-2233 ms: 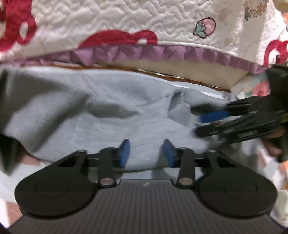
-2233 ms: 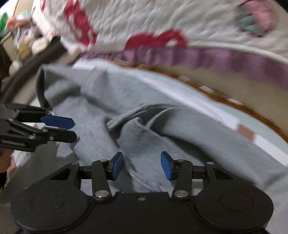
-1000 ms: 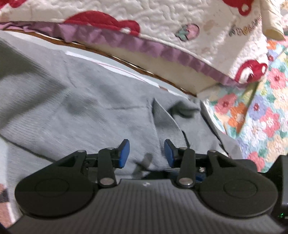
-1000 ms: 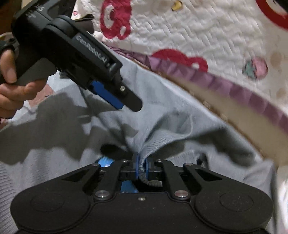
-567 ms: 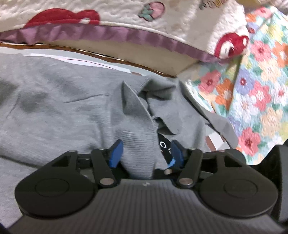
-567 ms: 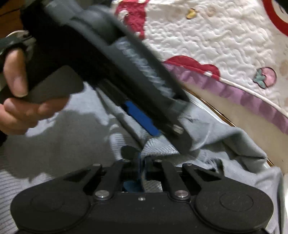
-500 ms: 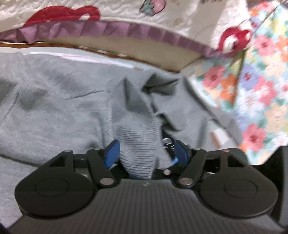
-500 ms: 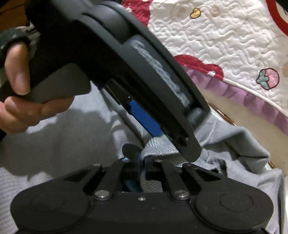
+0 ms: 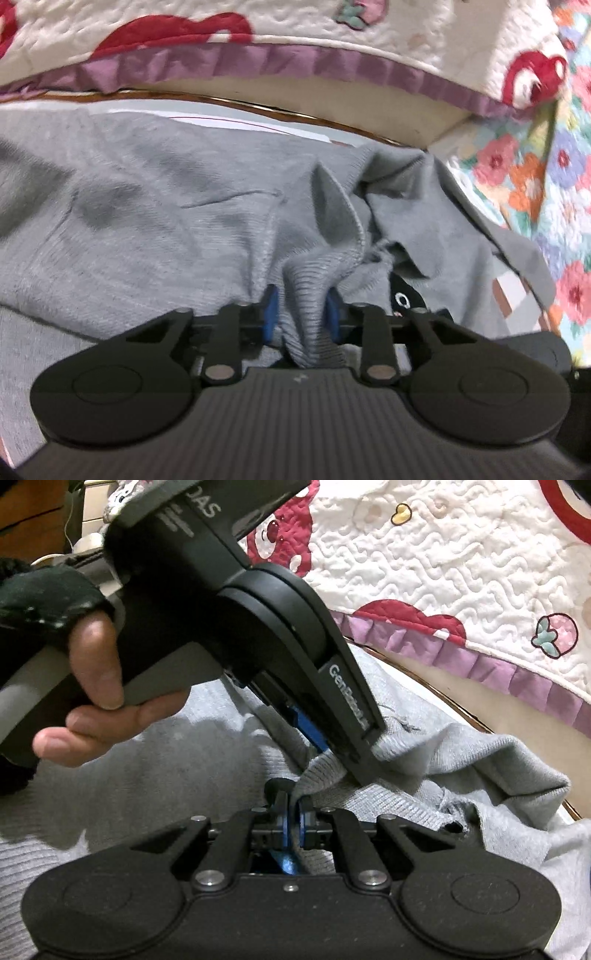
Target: Fold clothes
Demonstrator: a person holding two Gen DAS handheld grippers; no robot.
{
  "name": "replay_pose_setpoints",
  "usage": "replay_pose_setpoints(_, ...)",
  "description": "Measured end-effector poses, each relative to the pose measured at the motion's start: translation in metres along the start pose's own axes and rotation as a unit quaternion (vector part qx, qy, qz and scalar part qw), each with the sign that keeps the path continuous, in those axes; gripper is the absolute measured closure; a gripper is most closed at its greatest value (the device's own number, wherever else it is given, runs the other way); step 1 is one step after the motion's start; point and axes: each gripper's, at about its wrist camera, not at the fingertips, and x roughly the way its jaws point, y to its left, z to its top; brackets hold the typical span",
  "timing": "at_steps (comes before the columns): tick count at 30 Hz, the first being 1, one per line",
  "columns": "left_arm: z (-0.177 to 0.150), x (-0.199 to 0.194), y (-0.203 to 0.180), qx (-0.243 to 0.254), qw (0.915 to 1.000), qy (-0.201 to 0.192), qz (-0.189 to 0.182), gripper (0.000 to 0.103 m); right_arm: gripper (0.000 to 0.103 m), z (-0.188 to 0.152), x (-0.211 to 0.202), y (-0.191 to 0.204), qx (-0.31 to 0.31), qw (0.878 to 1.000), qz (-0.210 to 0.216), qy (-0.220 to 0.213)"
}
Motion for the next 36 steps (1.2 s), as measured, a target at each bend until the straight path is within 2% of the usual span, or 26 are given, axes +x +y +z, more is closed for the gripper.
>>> replay_pose_setpoints(5,0.003,-0.003,0.031,-0.090,0.9954,-0.021,-0.024,0.087,0.094,0.003,0.001,-0.007,-0.013,1.000,0.002,0.007)
replay_pose_setpoints(8,0.007,-0.007,0.041,-0.113,0.9925,-0.041,-0.022,0.087,0.093,0.003,0.001,-0.012,-0.011,1.000,0.009,0.021)
replay_pose_setpoints(11,0.008,-0.008,0.050,-0.121,0.9913,-0.051,-0.007,0.087,0.092,0.005,-0.006,-0.030,0.024,0.998,0.047,0.020)
replay_pose_setpoints(12,0.007,-0.007,0.054,-0.125,0.9910,-0.047,-0.009,0.087,0.092,0.006,-0.009,-0.037,0.038,0.997,0.061,0.019)
replay_pose_setpoints(14,0.005,-0.003,0.061,-0.135,0.9899,-0.034,-0.027,0.087,0.085,0.014,-0.017,-0.057,0.092,0.994,0.064,0.000)
replay_pose_setpoints(16,0.005,0.000,0.061,-0.133,0.9903,-0.025,-0.032,0.087,0.073,0.016,-0.028,-0.088,0.168,0.984,0.060,-0.024)
replay_pose_setpoints(17,0.005,0.001,0.060,-0.130,0.9908,-0.025,-0.031,0.087,0.070,0.016,-0.033,-0.104,0.208,0.976,0.057,-0.037)
replay_pose_setpoints(18,0.005,0.001,0.058,-0.128,0.9909,-0.024,-0.032,0.087,0.062,0.015,-0.031,-0.120,0.245,0.967,0.064,-0.040)
replay_pose_setpoints(19,0.005,0.001,0.058,-0.128,0.9908,-0.023,-0.036,0.087,0.055,0.015,-0.023,-0.135,0.279,0.957,0.077,-0.036)
replay_pose_setpoints(20,0.004,0.001,0.058,-0.129,0.9906,-0.020,-0.040,0.087,0.052,0.015,-0.014,-0.149,0.312,0.945,0.090,-0.032)
replay_pose_setpoints(21,0.003,0.001,0.059,-0.130,0.9904,-0.017,-0.044,0.087,0.047,0.013,-0.006,-0.155,0.330,0.939,0.098,-0.019)
replay_pose_setpoints(22,0.003,0.001,0.060,-0.131,0.9901,-0.015,-0.048,0.087,0.046,0.010,0.002,-0.155,0.336,0.936,0.104,-0.001)
replay_pose_setpoints(24,0.003,-0.001,0.060,-0.117,0.9916,-0.006,-0.055,0.097,0.046,0.004,0.018,-0.154,0.347,0.930,0.114,0.037)
replay_pose_setpoints(25,0.004,-0.002,0.060,-0.111,0.9921,-0.004,-0.057,0.097,0.046,0.002,0.020,-0.151,0.344,0.930,0.120,0.045)
replay_pose_setpoints(28,0.004,-0.007,0.065,-0.120,0.9907,-0.004,-0.064,0.097,0.044,0.003,0.025,-0.147,0.330,0.932,0.143,0.048)
replay_pose_setpoints(31,0.005,-0.007,0.077,-0.161,0.9825,-0.004,-0.094,0.098,0.042,0.010,0.044,-0.154,0.326,0.931,0.158,0.045)
replay_pose_setpoints(32,0.007,-0.012,0.079,-0.161,0.9823,-0.010,-0.096,0.098,0.042,0.011,0.052,-0.155,0.326,0.930,0.167,0.040)
replay_pose_setpoints(33,0.008,-0.016,0.080,-0.161,0.9820,-0.017,-0.097,0.098,0.051,0.013,0.059,-0.156,0.325,0.929,0.175,0.034)
replay_pose_setpoints(34,0.010,-0.020,0.081,-0.161,0.9817,-0.024,-0.099,0.098,0.086,0.018,0.061,-0.158,0.315,0.931,0.181,0.028)
replay_pose_setpoints(35,0.012,-0.024,0.083,-0.161,0.9813,-0.031,-0.101,0.098,0.094,0.026,0.058,-0.161,0.298,0.936,0.186,0.020)
replay_pose_setpoints(36,0.013,-0.029,0.084,-0.161,0.9809,-0.038,-0.103,0.098,0.094,0.036,0.055,-0.165,0.287,0.940,0.185,0.007)
